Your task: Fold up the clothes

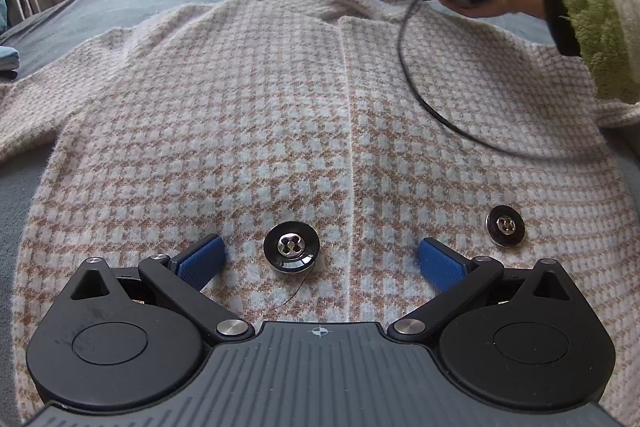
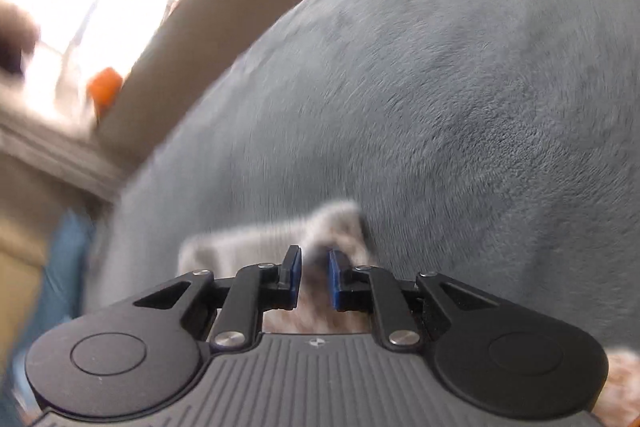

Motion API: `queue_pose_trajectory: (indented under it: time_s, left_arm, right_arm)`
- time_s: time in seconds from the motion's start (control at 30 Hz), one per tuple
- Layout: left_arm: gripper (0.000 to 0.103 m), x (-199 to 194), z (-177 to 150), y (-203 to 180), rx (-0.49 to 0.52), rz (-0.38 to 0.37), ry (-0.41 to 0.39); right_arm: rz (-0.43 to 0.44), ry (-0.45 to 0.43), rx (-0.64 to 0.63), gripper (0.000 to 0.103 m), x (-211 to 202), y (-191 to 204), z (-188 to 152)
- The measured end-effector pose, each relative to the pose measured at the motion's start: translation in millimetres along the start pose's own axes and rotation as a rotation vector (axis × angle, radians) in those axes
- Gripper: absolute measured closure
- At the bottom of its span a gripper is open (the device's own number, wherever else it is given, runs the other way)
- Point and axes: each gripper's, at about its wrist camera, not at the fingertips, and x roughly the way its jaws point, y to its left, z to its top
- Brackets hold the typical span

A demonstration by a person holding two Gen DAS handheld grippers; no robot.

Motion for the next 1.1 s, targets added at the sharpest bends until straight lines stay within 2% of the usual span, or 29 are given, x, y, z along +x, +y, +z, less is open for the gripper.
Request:
queue_pose_trajectory:
  time_s: [0.07,0.2,0.33,0.43,0.5,0.57,0.63,0.7,0.77,0.83,0.9,1.1]
  left_arm:
    - [0.0,0,2,1,-0.007,0.0,0.005]
    - [0.0,1,2,2,-0.013,-0.004,0.006]
    - [0.0,1,0,4,-0.012,-0.01,0.002]
    - [0.0,0,1,6,-0.012,-0.024,0.005]
    - [0.0,-1,2,9,-0.019,-0.034,0.002]
    - [0.0,-4,3,12,-0.027,-0.042,0.0]
    - [0.0,-13,4,15,-0.035,-0.04,0.003]
    - [0.0,-23,3,18,-0.036,-0.031,0.007]
    - [0.0,-33,2,18,-0.035,-0.021,0.017]
    - [0.0,-41,-4,16,-0.02,-0.022,0.027]
    - [0.0,-43,-12,13,0.007,-0.011,0.04]
    - [0.0,-38,-21,8,0.013,0.037,0.074]
  right_arm:
    - [0.014,-0.032,0.032,0.088,-6,-1,2]
    - [0.014,-0.141,-0.024,0.084,-53,3,2]
    - [0.068,-0.14,-0.054,0.083,-120,-2,-3]
    - [0.149,-0.142,-0.148,0.082,-190,1,-33]
    - [0.182,-0.105,-0.254,0.082,-240,8,-65]
    - [0.17,-0.041,-0.359,0.074,-277,14,-101]
    - [0.124,0.06,-0.439,0.069,-290,16,-146]
    - [0.056,0.158,-0.52,0.069,-292,16,-192]
    - [-0.061,0.216,-0.623,0.069,-281,16,-241]
    - [-0.142,0.247,-0.714,0.069,-268,12,-285]
    - [-0.204,0.252,-0.767,0.069,-258,5,-319]
    - [-0.271,0.166,-0.785,0.055,-256,-10,-360]
